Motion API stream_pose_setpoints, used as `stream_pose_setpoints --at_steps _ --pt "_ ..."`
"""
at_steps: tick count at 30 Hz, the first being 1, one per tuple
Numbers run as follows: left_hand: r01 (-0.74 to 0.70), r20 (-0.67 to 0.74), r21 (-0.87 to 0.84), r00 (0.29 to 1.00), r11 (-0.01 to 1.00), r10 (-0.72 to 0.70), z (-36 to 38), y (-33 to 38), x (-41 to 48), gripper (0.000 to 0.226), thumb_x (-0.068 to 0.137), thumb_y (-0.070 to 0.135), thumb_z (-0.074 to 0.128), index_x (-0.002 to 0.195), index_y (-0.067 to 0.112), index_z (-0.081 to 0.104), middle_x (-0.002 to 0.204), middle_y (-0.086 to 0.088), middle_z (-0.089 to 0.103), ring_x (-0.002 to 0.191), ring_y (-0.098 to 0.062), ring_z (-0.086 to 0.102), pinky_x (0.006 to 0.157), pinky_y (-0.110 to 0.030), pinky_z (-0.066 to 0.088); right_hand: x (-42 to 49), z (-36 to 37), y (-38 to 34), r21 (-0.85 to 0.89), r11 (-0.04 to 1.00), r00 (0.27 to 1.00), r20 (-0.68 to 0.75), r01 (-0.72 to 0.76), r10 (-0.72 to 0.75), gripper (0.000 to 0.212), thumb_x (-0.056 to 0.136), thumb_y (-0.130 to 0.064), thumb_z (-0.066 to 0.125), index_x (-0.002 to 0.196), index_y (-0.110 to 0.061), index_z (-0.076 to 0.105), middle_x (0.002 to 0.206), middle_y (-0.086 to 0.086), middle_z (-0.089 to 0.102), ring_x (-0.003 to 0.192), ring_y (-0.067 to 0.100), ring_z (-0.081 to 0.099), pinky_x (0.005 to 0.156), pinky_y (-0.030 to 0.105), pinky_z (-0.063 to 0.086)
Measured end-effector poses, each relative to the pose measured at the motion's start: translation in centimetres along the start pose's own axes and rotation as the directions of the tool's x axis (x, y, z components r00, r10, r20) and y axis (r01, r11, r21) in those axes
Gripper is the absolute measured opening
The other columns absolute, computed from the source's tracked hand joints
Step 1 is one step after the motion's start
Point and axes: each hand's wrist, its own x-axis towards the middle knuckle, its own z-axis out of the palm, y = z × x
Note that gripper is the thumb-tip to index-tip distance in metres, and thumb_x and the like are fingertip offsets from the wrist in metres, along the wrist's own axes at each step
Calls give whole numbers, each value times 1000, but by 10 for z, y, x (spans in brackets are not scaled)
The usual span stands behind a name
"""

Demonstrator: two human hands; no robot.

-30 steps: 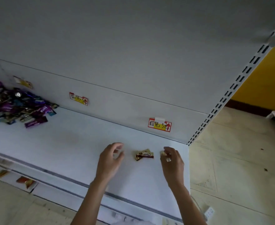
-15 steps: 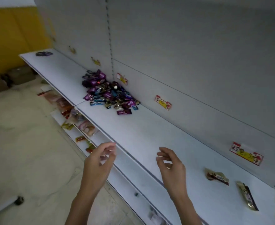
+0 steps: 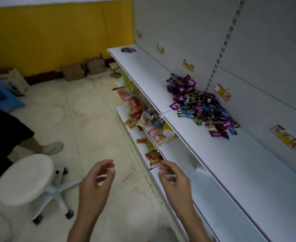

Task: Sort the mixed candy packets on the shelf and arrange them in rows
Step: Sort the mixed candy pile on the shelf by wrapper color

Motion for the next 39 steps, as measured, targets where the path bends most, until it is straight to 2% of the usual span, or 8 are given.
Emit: stream_pose_setpoints --at_steps 3,8,14,20,25,32,36,39 --pt "28 -28 -5 999 1000 -28 -10 -10 22 18 87 13 63 93 30 62 94 27 65 89 4 60 71 -4 44 26 28 0 -28 999 999 50 -15 17 26 86 -9 60 107 -24 64 96 -9 66 88 1 59 70 9 46" --pt "47 -41 3 998 999 -46 -6 -23 87 25 87 6 60 93 30 62 93 26 64 89 4 60 71 -4 44 88 71 -5 -57 998 993 117 -5 12 27 87 -11 61 108 -27 61 99 -11 66 89 2 59 72 9 48" --pt "-69 44 35 997 997 67 24 -10 214 24 87 8 60 93 31 63 97 30 62 87 5 59 71 -7 44 205 113 -17 55 998 999 34 -43 41 29 86 -8 58 101 -33 62 93 -12 63 85 9 62 77 38 56" --pt "-156 59 -25 986 987 158 33 11 310 25 87 6 60 92 30 63 100 24 63 88 4 59 71 -3 42 296 141 -56 6 999 999 14 46 -46 28 87 -8 56 109 -25 61 96 -14 61 91 3 58 80 20 51" --pt "-130 232 -80 962 988 145 74 14 370 21 87 6 60 94 26 65 92 15 68 87 7 59 68 -2 42 335 127 -51 -36 999 992 -120 -39 34 27 86 -8 56 109 -20 64 98 -6 64 90 3 59 78 13 48" --pt "-165 592 -164 772 973 231 156 31 446 26 88 7 59 94 33 60 97 11 65 89 6 57 70 -6 44 381 81 -45 -91 985 877 -472 -150 90 29 87 -5 57 112 -18 61 97 -5 62 83 -3 57 68 6 43" --pt "-217 693 -216 653 952 306 201 41 476 22 88 8 59 95 29 61 95 11 65 88 4 57 69 -7 44 396 60 -43 -102 975 748 -659 -198 83 29 86 -3 58 114 -13 63 95 -5 65 83 0 59 74 15 50" --pt "-240 770 -255 535 937 346 231 45 481 24 87 6 60 97 28 61 95 12 64 87 6 57 68 -5 42 388 45 -37 -70 968 630 -770 -241 101 28 88 -4 58 112 -15 63 96 -5 65 83 -4 58 69 4 44"
